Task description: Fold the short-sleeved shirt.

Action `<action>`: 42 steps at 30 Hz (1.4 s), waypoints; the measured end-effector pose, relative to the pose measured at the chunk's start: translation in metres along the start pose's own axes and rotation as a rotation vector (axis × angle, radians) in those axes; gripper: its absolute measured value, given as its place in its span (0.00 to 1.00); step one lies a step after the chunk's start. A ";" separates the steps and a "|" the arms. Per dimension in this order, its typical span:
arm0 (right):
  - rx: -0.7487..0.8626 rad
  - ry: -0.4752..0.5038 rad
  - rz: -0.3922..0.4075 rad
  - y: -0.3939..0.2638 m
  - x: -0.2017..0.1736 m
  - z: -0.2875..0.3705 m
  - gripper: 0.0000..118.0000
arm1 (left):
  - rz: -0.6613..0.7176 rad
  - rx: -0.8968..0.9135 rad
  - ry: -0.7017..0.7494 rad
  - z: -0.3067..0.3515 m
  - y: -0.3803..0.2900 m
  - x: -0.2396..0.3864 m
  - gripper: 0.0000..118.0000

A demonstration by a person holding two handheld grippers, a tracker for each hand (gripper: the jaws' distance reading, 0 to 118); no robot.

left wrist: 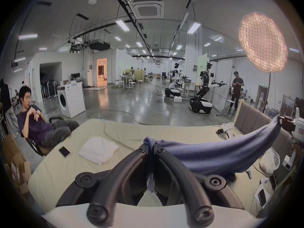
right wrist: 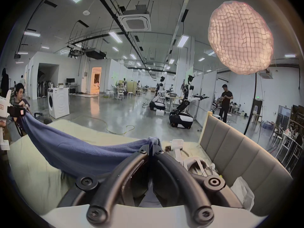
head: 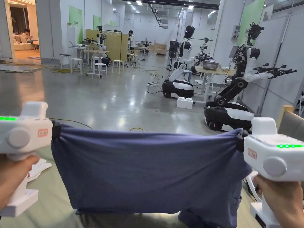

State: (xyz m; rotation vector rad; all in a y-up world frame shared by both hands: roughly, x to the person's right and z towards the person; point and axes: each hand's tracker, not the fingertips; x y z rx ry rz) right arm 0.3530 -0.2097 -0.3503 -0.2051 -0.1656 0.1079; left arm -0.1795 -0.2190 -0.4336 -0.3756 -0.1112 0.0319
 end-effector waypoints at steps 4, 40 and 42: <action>-0.053 -0.001 0.032 -0.042 -0.005 0.040 0.02 | 0.028 -0.030 -0.026 0.027 -0.046 -0.006 0.05; -0.855 0.037 0.106 -0.336 -0.051 0.209 0.02 | 0.024 -0.720 0.002 0.140 -0.342 -0.037 0.05; -0.864 0.032 0.105 -0.340 -0.053 0.207 0.03 | 0.024 -0.742 0.004 0.134 -0.347 -0.037 0.05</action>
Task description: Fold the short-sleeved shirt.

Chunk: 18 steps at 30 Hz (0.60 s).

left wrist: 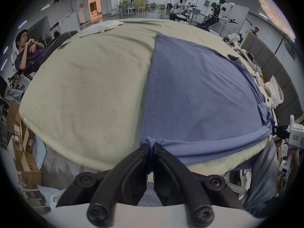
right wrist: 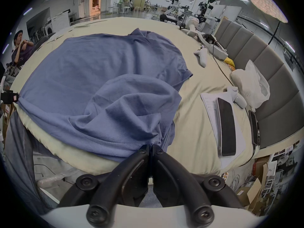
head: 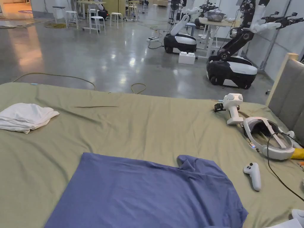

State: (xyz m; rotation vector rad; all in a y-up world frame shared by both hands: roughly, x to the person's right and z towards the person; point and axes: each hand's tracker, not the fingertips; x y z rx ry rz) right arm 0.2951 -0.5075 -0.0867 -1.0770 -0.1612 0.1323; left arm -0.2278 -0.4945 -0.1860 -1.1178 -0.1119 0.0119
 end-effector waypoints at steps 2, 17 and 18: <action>-0.008 -0.006 0.006 0.001 -0.002 -0.001 0.14 | 0.004 -0.016 0.005 -0.006 -0.002 0.002 0.06; 0.527 -0.022 -0.222 0.061 0.014 0.058 0.63 | -0.024 0.448 0.024 0.047 0.043 0.054 0.55; 0.560 -0.027 -0.231 0.068 0.010 0.062 0.63 | -0.027 0.481 0.023 0.052 0.047 0.059 0.55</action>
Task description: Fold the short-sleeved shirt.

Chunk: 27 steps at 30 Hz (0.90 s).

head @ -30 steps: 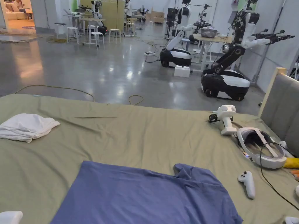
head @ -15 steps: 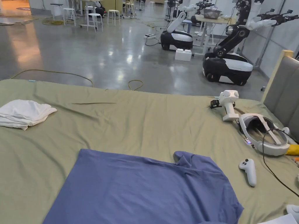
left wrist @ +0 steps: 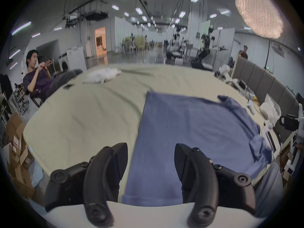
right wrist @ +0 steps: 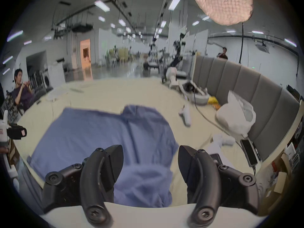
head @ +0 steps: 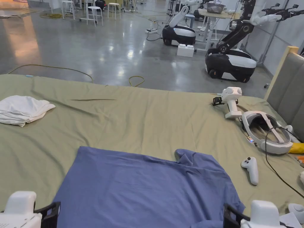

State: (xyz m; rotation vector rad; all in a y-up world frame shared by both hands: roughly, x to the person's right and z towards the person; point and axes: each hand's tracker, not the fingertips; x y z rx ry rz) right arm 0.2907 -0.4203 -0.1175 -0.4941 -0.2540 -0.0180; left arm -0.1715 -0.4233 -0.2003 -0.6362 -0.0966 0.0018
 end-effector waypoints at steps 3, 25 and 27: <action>0.126 -0.001 -0.010 0.020 -0.015 0.004 0.62 | -0.015 0.119 0.011 0.003 0.017 0.008 0.55; 0.341 0.042 -0.035 0.062 -0.060 -0.003 0.00 | -0.025 0.259 -0.050 -0.002 0.053 0.016 0.00; 0.322 0.047 -0.035 0.058 -0.056 -0.005 0.00 | -0.034 0.174 -0.062 -0.003 0.044 0.005 0.00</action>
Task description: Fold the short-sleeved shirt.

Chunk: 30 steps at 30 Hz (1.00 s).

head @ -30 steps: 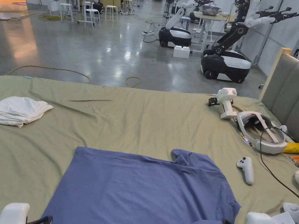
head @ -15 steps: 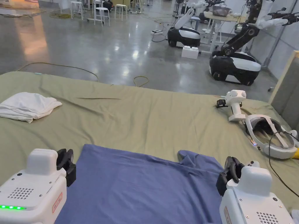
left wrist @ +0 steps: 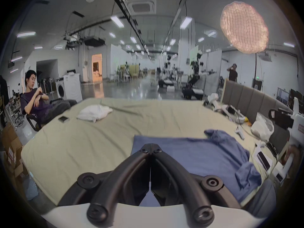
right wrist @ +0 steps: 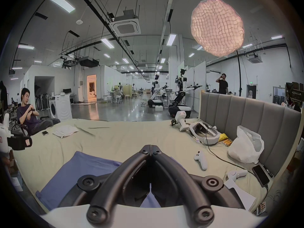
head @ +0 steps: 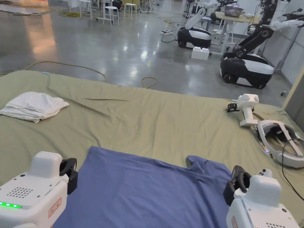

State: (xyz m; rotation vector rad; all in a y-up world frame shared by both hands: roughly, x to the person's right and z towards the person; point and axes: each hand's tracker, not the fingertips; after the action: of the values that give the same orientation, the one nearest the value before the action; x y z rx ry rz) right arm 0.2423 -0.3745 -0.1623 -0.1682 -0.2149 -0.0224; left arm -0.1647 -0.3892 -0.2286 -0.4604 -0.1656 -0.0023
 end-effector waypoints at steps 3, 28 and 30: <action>-0.033 -0.003 0.009 -0.007 0.004 -0.001 0.00 | 0.027 -0.152 -0.009 0.003 -0.021 -0.024 0.00; -0.261 -0.039 0.040 -0.047 0.032 0.004 0.00 | 0.067 -0.694 0.089 -0.033 -0.137 -0.059 0.20; -0.279 -0.058 0.028 -0.049 0.042 0.007 0.00 | 0.043 -0.699 0.080 -0.036 -0.140 -0.056 0.10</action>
State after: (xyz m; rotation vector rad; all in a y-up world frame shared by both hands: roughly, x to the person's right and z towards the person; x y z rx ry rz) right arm 0.2799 -0.4218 -0.1385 -0.4501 -0.2668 -0.0200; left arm -0.2194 -0.5323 -0.2076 -1.1595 -0.0718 -0.0368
